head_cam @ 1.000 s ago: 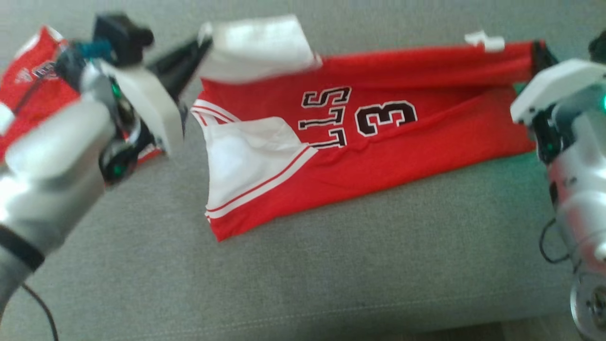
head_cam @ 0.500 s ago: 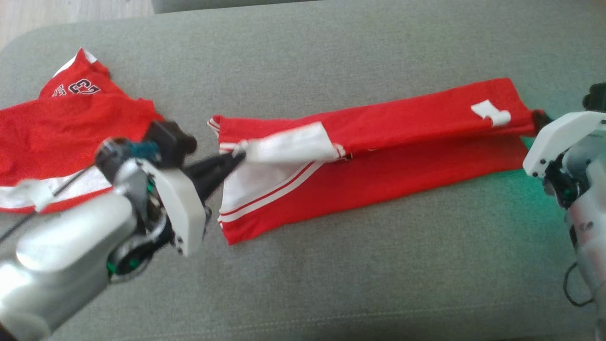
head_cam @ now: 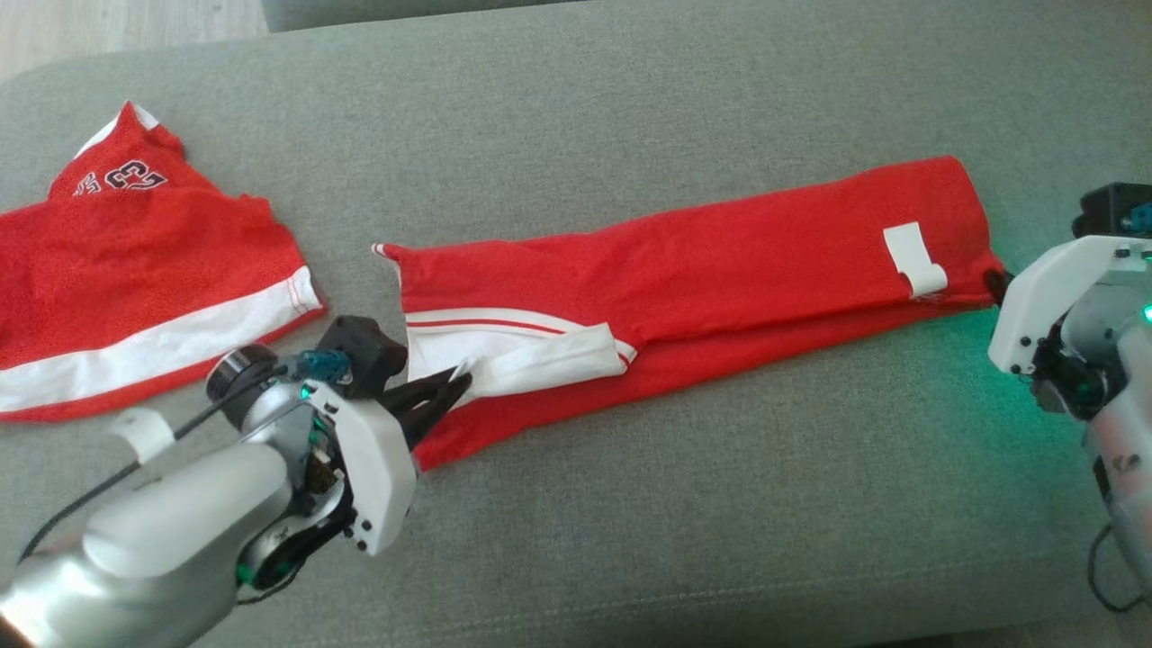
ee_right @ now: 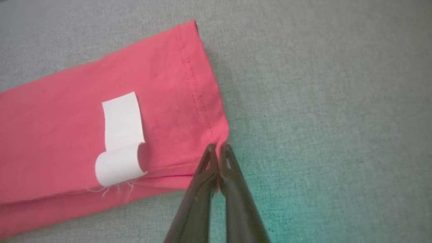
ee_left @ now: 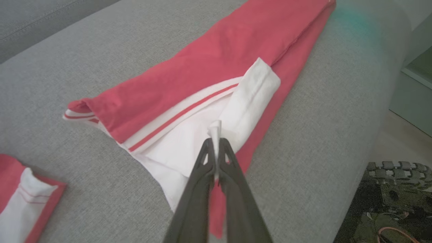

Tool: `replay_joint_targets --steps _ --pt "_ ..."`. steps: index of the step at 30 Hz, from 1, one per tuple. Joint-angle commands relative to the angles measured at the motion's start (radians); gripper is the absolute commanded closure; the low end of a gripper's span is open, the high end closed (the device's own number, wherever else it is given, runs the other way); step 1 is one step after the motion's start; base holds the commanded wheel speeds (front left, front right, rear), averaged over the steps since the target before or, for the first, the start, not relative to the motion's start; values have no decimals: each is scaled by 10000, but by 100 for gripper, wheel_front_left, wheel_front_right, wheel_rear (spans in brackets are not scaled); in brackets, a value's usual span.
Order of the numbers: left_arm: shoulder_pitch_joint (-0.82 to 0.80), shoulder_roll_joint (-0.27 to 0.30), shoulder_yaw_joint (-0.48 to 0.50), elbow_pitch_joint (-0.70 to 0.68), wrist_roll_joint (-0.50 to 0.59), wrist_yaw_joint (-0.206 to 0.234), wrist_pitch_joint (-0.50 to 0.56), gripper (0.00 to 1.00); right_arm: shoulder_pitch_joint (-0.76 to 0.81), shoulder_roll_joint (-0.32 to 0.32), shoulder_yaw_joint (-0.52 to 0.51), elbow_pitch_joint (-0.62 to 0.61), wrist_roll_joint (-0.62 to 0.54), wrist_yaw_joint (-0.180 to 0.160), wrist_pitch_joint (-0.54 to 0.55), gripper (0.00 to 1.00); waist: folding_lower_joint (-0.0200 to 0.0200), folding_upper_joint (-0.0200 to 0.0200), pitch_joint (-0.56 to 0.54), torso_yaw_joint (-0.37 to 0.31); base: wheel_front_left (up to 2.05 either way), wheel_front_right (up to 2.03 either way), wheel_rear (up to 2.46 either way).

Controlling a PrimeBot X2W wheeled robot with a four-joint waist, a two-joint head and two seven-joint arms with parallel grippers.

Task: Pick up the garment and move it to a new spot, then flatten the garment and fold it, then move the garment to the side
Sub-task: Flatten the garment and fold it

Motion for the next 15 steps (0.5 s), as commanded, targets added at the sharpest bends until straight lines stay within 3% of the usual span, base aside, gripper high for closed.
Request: replay_joint_targets --steps 1,8,15 --pt "-300 177 427 42 116 113 -175 0 38 -241 71 -353 61 -7 157 0 0 -1 30 -15 0 0 0" --pt "-6 -392 924 964 -250 520 -1090 0 109 -265 -464 -870 -104 -7 234 0 0 -1 -108 -45 0 0 0" --pt "314 -752 2190 1381 -974 1108 -2405 0 264 156 -945 -2093 -327 -7 -1056 0 0 -1 -616 10 0 0 0"
